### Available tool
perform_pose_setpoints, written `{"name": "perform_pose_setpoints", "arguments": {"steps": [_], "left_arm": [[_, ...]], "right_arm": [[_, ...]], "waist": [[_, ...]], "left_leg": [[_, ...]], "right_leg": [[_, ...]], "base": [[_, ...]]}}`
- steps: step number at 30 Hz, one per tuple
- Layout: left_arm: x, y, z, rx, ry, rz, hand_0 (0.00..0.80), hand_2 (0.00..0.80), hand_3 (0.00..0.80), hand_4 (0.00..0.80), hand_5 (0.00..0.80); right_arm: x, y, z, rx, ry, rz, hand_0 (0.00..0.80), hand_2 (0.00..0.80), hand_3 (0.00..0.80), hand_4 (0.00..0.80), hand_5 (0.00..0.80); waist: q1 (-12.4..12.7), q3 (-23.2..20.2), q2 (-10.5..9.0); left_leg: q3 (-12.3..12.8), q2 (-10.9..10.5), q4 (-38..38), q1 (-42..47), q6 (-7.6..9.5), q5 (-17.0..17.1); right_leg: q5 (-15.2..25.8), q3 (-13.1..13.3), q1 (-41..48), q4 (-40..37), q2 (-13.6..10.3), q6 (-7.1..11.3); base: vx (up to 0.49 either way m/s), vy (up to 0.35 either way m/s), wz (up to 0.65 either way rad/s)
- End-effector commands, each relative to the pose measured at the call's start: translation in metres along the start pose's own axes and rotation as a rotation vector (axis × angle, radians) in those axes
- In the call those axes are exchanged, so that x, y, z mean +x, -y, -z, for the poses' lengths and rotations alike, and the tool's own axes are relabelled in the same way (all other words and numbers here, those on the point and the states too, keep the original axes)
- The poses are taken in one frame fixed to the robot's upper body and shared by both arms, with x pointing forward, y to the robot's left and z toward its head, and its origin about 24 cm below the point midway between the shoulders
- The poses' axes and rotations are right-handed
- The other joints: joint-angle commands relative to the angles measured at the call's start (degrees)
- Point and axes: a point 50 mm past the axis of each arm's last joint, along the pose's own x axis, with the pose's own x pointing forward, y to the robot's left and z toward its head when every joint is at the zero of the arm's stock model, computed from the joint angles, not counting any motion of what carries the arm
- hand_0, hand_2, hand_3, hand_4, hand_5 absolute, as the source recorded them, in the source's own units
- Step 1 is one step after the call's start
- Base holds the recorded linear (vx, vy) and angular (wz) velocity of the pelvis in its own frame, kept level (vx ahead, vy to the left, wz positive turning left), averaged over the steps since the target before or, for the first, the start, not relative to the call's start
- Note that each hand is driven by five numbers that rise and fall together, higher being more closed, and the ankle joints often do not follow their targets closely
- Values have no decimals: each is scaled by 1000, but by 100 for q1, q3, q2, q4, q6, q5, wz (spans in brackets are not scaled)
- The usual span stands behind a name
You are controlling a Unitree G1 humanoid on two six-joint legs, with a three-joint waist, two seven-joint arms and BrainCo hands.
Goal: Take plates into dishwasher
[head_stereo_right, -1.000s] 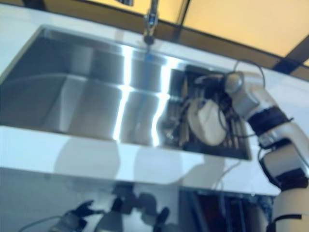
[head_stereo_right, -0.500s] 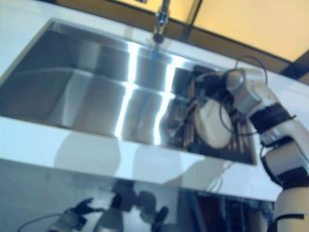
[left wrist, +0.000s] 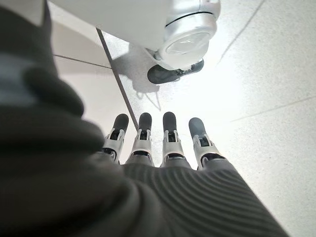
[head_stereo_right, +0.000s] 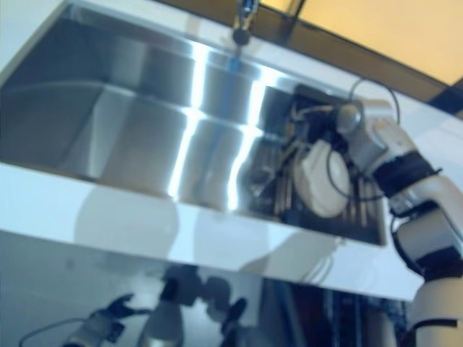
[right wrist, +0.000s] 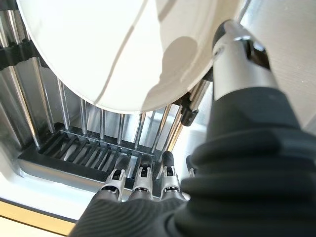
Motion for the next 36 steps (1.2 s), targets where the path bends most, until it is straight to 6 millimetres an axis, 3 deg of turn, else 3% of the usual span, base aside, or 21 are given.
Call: {"name": "perform_pose_setpoints", "arguments": {"steps": [1,14,36], "left_arm": [[0,3,-10,-3,55,6,0,0,0,0,0],[-1,10,-10,-23,78,18,0,0,0,0,0],[-1,11,-20,-54,117,29,0,0,0,0,0]], "right_arm": [[-26,40,20,-76,-139,89,0,0,0,0,0],[-37,48,41,-70,-223,109,0,0,0,0,0],[-39,49,51,-96,-270,92,0,0,0,0,0]], "waist": [[254,8,210],[252,95,450],[243,224,630]], "left_leg": [[121,192,-309,66,94,466],[60,201,-386,0,17,571],[76,167,-318,-183,29,617]], "right_leg": [[-413,25,-184,1226,-205,93],[-559,-23,-268,1359,-248,-22],[-585,-4,-440,1480,-324,-38]], "base": [[1,-40,0],[0,-5,0],[0,3,0]]}}
